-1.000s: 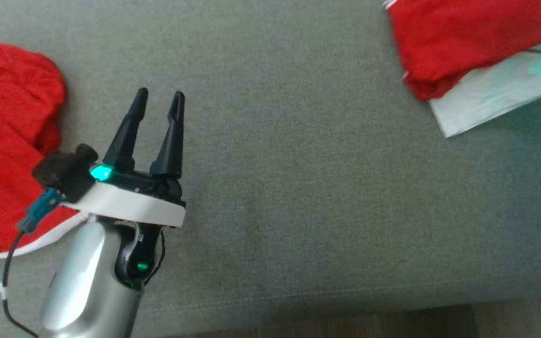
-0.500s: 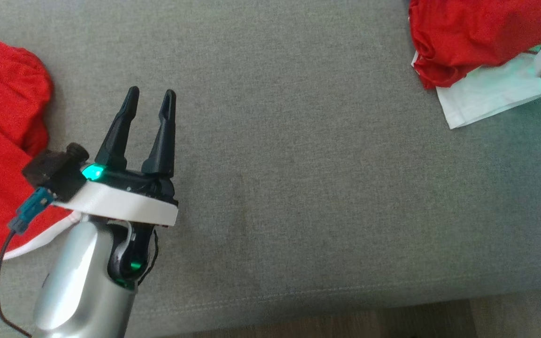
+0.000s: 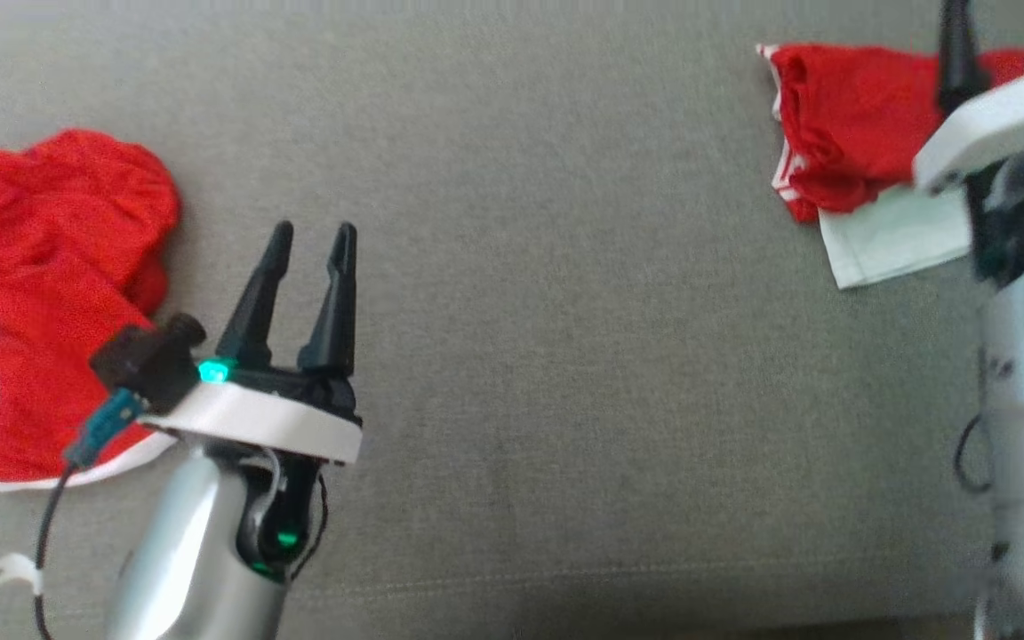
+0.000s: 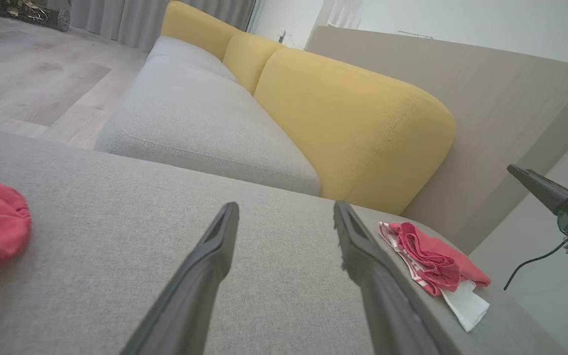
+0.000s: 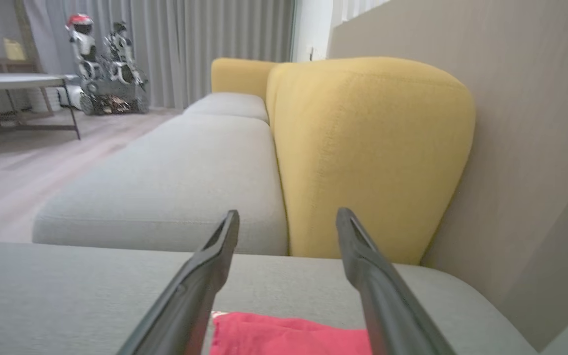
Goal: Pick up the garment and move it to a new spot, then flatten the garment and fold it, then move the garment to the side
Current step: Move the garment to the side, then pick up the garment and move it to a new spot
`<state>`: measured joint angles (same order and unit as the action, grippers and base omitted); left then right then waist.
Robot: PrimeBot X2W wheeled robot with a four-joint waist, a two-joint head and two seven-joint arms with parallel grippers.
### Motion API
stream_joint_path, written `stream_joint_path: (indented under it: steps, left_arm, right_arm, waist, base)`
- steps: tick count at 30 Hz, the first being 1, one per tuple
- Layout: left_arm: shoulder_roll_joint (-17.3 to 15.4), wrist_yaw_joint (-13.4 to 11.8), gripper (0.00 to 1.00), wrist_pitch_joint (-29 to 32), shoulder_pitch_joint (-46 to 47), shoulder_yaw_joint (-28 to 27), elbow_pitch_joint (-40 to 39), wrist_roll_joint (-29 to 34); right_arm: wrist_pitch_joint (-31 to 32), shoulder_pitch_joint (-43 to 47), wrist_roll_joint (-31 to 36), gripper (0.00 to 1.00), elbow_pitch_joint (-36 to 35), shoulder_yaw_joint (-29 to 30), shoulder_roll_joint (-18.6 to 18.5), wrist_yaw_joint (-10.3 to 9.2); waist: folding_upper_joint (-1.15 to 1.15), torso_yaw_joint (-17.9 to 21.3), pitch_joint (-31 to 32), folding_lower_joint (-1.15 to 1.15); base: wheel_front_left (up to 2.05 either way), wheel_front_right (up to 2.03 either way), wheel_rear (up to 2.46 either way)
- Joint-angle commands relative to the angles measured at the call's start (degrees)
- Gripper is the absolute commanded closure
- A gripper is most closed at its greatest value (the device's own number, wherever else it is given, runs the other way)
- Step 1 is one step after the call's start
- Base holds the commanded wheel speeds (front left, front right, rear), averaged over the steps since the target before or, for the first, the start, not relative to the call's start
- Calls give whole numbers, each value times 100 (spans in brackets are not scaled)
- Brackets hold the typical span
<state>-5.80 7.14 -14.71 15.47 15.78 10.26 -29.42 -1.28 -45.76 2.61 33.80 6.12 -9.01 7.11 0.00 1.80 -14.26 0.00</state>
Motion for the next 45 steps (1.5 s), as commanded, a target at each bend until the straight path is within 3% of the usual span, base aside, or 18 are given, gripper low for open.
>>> stream_joint_path:
  steps: [1, 13, 24, 45]
  left_arm:
    - [8, 35, 0, -29, -17, -221, -107, -2]
    - [212, 35, 0, -29, -503, -442, 99, 126]
    - [277, 35, 0, -29, -997, -576, 43, 345]
    - [291, 35, 0, -29, -1214, -657, -13, 436]
  right_arm:
    - [-160, 259, -215, 0, -382, -286, 134, 37]
    - [-959, 2107, -863, 0, -1381, -754, 452, 37]
    - [-1319, 3547, -757, 0, -1819, -752, 609, 37]
    - [-1371, 3944, -879, 0, -2031, -916, 613, 37]
  waist:
    - [0, -253, 384, 0]
    - [0, -677, 1007, 0]
    - [0, -738, 1249, 0]
    - [0, -634, 1372, 0]
  base:
    - [0, 0, 0]
    - [0, 0, 0]
    - [0, 0, 0]
    - [0, 0, 0]
